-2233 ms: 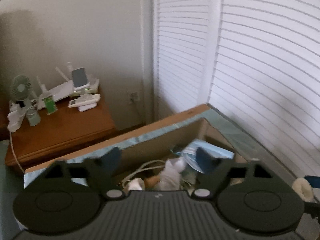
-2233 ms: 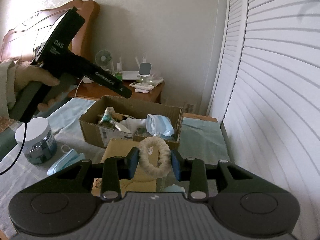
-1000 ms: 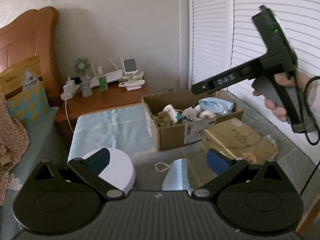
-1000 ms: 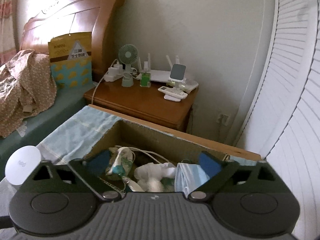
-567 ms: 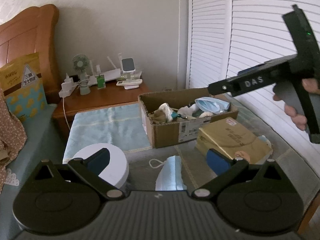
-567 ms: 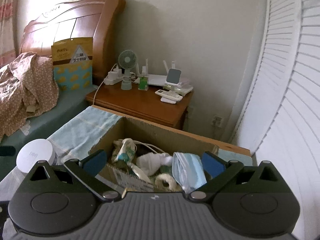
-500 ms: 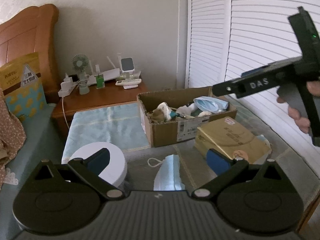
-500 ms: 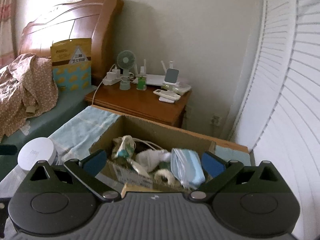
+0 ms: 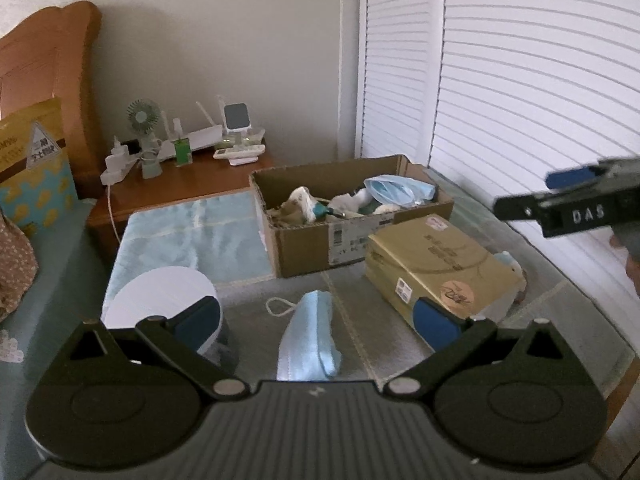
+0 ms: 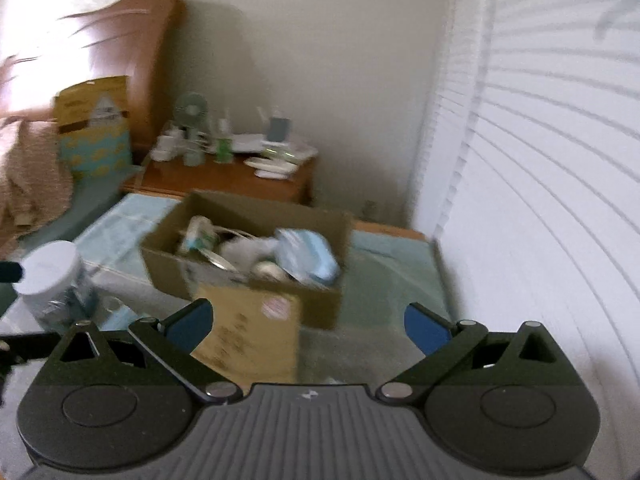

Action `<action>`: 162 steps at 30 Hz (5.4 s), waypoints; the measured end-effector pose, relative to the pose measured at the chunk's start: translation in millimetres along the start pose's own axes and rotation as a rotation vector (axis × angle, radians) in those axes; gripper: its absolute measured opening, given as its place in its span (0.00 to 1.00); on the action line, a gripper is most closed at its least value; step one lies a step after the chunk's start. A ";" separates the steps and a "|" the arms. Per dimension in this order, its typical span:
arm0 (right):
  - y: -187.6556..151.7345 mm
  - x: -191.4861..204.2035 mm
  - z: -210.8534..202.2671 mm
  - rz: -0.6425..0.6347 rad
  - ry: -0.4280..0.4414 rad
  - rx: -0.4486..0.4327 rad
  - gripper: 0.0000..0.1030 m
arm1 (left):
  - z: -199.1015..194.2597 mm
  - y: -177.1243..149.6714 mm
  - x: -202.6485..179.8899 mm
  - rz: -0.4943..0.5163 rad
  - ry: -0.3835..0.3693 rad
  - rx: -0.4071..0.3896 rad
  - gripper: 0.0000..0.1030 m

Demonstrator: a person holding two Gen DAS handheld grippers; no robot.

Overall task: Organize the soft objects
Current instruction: 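Move the left tool to the blue mask while the right approaches the plush toy, then close the left tool on the blue mask while the right grasps the plush toy, then carry the plush toy into the box and open the right tool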

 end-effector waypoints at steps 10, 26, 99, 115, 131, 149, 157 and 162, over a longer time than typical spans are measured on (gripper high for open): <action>-48.2 -44.7 5.0 0.054 -0.218 0.044 1.00 | 9.0 -4.2 -8.1 0.004 -0.028 0.027 0.99; -76.6 -45.1 29.0 0.102 -0.126 0.147 1.00 | 21.1 -5.2 -14.2 0.011 -0.053 0.060 0.99; -72.9 -38.2 26.8 0.065 -0.096 0.138 0.48 | 80.1 -21.3 -6.9 0.013 -0.080 0.174 0.24; -61.1 -29.1 -7.8 0.021 -0.122 0.102 0.48 | 39.3 -13.5 -25.7 0.094 -0.198 0.139 0.24; -32.5 6.3 -37.9 -0.077 -0.107 0.041 0.48 | 4.1 -13.8 -15.5 0.121 -0.231 0.072 0.24; 31.5 64.7 20.6 -0.207 0.048 0.033 0.48 | -2.2 -18.2 11.4 0.067 -0.202 0.049 0.24; 68.7 82.6 80.8 -0.218 0.107 0.052 0.48 | 4.8 -13.0 13.5 0.054 -0.188 0.050 0.24; 76.1 83.0 107.7 -0.211 0.107 0.065 0.80 | 9.8 -9.1 16.3 0.046 -0.184 0.052 0.24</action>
Point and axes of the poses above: each gripper's, at about its wrist camera, not at the fingertips, and z roughly the way its jaws point, x to its left, y to its top, the point moved 5 cm from there along z, roughly the way its jaws point, and after that the axes turned 12 degrees about z, right-handed, at the moved point
